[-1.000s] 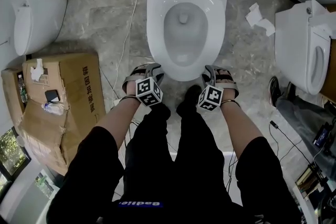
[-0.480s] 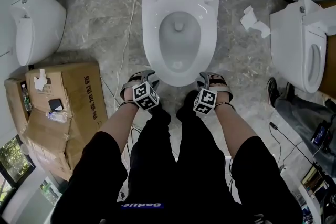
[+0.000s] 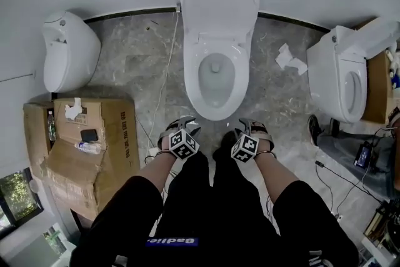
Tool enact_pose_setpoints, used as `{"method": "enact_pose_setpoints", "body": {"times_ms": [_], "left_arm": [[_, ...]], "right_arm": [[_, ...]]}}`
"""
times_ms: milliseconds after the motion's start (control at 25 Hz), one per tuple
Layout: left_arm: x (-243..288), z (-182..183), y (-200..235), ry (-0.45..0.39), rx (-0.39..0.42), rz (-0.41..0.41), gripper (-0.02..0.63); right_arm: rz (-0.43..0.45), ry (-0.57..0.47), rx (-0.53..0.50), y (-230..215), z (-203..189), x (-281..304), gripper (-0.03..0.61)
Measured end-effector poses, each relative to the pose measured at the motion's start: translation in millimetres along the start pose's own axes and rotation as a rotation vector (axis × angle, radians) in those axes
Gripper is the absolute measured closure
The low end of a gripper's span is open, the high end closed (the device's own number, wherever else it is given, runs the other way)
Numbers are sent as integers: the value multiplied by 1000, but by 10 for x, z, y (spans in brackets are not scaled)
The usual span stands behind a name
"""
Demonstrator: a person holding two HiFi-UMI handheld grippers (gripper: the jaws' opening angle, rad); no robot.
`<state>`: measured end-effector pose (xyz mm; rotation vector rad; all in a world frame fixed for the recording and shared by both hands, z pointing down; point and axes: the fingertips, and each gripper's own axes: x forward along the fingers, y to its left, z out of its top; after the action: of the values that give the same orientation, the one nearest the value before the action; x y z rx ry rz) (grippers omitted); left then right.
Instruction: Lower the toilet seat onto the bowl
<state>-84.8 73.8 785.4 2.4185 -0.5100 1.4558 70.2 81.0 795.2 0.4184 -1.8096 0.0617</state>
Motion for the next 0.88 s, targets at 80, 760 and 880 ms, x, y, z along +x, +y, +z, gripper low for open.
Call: {"method": "enact_pose_setpoints", "body": {"times_ms": [80,760,880], "left_arm": [[-238,171,-35,-45,-43,16,448],[-2400,1854,77,-637,-338,74,456],[-2821,2154,89,-747,-338,55,479]], "right_arm": [[-22,-27,43,-51,105,-283,385],[-139,-604,604,-864,1517,-2640,465],[-149,-737,621,-987,1760,-3108,480]]}}
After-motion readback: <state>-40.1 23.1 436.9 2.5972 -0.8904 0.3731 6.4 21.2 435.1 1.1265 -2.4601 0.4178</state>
